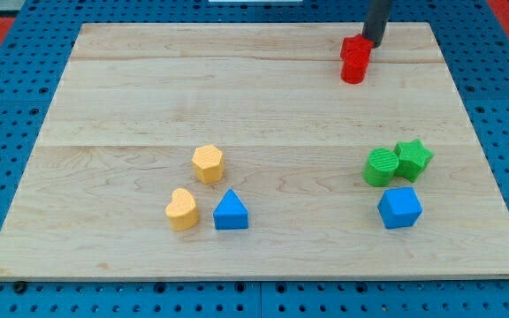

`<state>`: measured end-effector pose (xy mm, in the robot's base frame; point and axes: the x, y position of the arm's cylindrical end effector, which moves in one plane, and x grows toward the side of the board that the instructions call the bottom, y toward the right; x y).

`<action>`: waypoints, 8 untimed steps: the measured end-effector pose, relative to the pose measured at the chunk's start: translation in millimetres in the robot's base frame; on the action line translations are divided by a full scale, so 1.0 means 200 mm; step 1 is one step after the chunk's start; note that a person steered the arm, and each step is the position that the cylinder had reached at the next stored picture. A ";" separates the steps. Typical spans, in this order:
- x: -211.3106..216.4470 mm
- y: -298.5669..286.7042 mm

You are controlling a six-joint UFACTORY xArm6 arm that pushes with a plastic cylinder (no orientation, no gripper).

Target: Push both red blocks towards green blocks

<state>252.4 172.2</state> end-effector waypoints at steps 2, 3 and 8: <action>0.15 -0.05; 0.19 -0.08; 0.26 -0.32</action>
<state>305.0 107.2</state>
